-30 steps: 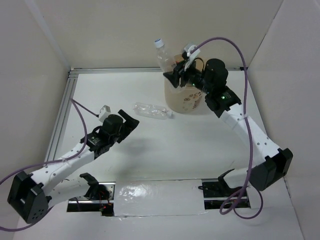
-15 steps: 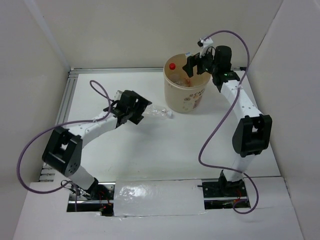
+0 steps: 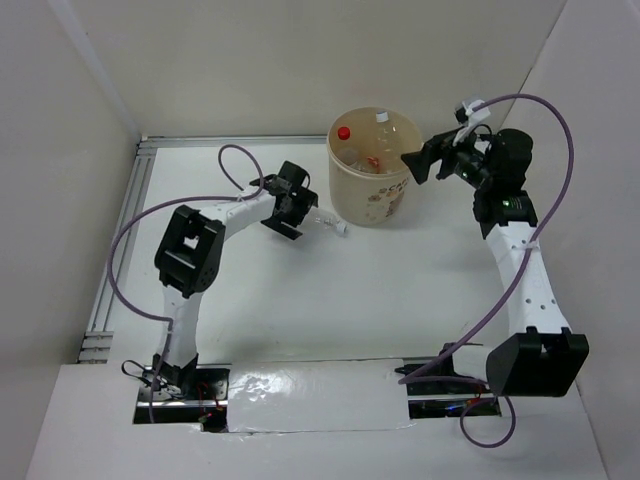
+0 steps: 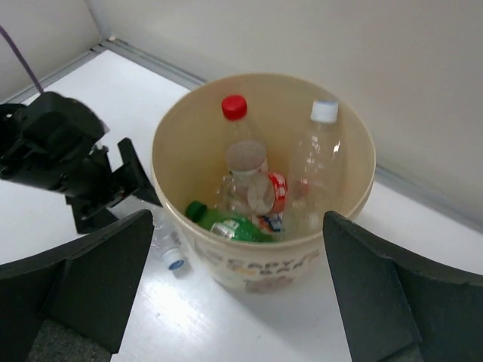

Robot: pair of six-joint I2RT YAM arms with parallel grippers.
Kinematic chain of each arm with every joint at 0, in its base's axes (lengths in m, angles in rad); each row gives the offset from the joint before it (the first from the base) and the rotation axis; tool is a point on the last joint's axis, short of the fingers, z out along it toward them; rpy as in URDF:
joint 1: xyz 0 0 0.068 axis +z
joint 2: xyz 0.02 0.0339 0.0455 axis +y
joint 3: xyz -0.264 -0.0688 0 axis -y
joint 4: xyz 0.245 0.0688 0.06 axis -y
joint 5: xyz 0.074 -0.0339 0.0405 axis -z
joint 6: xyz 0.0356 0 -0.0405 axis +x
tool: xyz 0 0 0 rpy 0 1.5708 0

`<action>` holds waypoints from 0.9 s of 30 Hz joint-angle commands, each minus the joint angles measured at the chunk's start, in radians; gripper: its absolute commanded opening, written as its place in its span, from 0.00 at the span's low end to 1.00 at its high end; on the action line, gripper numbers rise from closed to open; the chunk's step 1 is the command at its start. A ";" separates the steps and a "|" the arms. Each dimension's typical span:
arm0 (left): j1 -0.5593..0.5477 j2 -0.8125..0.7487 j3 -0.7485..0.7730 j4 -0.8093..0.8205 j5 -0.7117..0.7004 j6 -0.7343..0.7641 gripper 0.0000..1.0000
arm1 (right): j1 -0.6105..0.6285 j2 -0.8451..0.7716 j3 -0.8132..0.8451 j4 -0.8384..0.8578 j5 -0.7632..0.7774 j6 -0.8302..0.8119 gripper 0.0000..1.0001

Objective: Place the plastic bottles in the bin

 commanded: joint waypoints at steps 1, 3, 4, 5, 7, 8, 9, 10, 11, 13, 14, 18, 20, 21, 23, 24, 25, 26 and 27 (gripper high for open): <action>0.003 0.082 0.090 -0.104 0.004 -0.025 1.00 | -0.034 -0.040 -0.067 -0.013 -0.037 0.038 1.00; 0.003 0.128 0.135 -0.146 -0.010 -0.005 0.97 | -0.061 -0.060 -0.103 -0.013 -0.049 0.049 1.00; 0.003 0.139 0.135 -0.155 -0.019 0.004 0.93 | -0.071 -0.074 -0.123 -0.022 -0.063 0.058 1.00; 0.003 0.139 0.146 -0.155 -0.019 0.004 0.89 | -0.084 -0.074 -0.134 -0.032 -0.072 0.058 1.00; 0.003 0.148 0.146 -0.155 -0.019 0.018 0.64 | -0.084 -0.100 -0.154 -0.041 -0.091 0.058 1.00; 0.003 0.131 0.123 -0.146 -0.019 0.039 0.55 | -0.094 -0.100 -0.175 -0.041 -0.091 0.058 1.00; 0.003 0.114 0.112 -0.119 -0.019 0.059 0.46 | -0.094 -0.115 -0.185 -0.051 -0.106 0.058 1.00; 0.003 0.093 0.100 -0.097 -0.019 0.084 0.30 | -0.103 -0.130 -0.185 -0.076 -0.118 0.040 0.97; 0.003 0.037 0.088 -0.077 -0.019 0.148 0.24 | -0.103 -0.131 -0.197 -0.093 -0.132 0.002 0.94; -0.007 -0.040 0.051 -0.034 -0.039 0.216 0.11 | -0.112 -0.143 -0.206 -0.171 -0.196 -0.063 0.64; -0.016 -0.086 0.035 -0.013 -0.060 0.295 0.08 | -0.124 -0.156 -0.231 -0.205 -0.227 -0.157 0.47; -0.075 -0.339 -0.093 0.159 -0.120 0.525 0.06 | -0.147 -0.167 -0.297 -0.462 -0.365 -0.512 0.19; -0.118 -0.470 -0.139 0.339 -0.129 0.675 0.06 | -0.147 -0.167 -0.358 -0.571 -0.400 -0.648 0.40; -0.130 -0.502 -0.174 0.401 -0.129 0.716 0.06 | -0.147 -0.167 -0.378 -0.599 -0.410 -0.686 0.45; -0.144 -0.536 -0.175 0.501 -0.116 0.768 0.06 | -0.147 -0.167 -0.416 -0.613 -0.410 -0.701 0.62; -0.153 -0.536 -0.131 0.556 -0.091 0.803 0.06 | -0.147 -0.167 -0.447 -0.613 -0.410 -0.701 0.73; -0.153 -0.515 -0.095 0.567 -0.091 0.817 0.06 | -0.147 -0.176 -0.461 -0.613 -0.410 -0.701 0.77; -0.164 -0.493 -0.057 0.581 -0.091 0.833 0.06 | -0.147 -0.177 -0.470 -0.613 -0.410 -0.701 0.79; -0.176 -0.440 -0.020 0.599 -0.091 0.866 0.06 | -0.147 -0.186 -0.485 -0.613 -0.398 -0.701 0.81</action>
